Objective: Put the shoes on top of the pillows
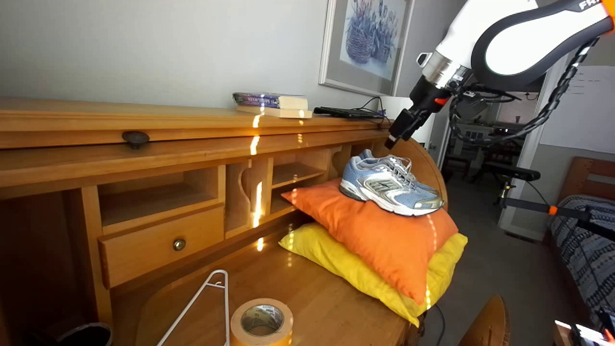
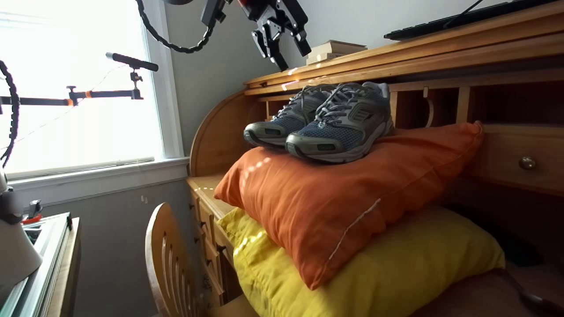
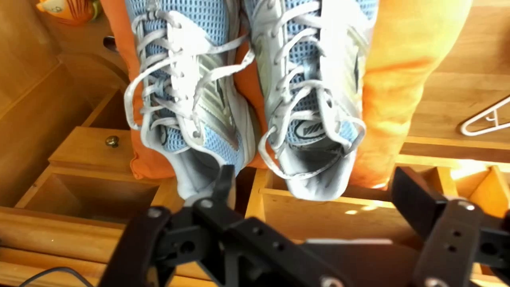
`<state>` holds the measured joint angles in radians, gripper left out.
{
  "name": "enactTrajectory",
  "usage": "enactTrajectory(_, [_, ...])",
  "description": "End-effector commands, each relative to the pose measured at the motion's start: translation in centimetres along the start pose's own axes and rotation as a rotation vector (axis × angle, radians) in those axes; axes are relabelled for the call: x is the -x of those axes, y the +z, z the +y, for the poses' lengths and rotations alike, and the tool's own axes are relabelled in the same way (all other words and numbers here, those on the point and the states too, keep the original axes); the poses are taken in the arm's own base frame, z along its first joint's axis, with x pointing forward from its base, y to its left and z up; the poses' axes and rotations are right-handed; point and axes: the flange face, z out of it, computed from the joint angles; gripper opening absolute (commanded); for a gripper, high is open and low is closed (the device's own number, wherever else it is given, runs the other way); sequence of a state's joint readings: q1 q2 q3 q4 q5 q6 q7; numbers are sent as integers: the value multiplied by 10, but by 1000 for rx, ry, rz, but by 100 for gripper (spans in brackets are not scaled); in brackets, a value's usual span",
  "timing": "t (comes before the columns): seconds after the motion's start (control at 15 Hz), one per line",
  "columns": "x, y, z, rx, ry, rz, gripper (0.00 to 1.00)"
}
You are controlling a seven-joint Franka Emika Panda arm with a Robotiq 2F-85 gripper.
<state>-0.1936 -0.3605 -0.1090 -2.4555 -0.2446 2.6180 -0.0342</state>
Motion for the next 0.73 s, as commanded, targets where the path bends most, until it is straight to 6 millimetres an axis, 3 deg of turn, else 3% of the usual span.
enactTrajectory(0.0, [24,-26,-6,-80,13,-50,100])
enactTrajectory(0.53, [48,-79,4,-60,2,-84,100])
enactTrajectory(0.6, [32,-71,3,-63,7,-74,100])
enactTrajectory(0.67, [34,-76,4,-62,9,-70,100])
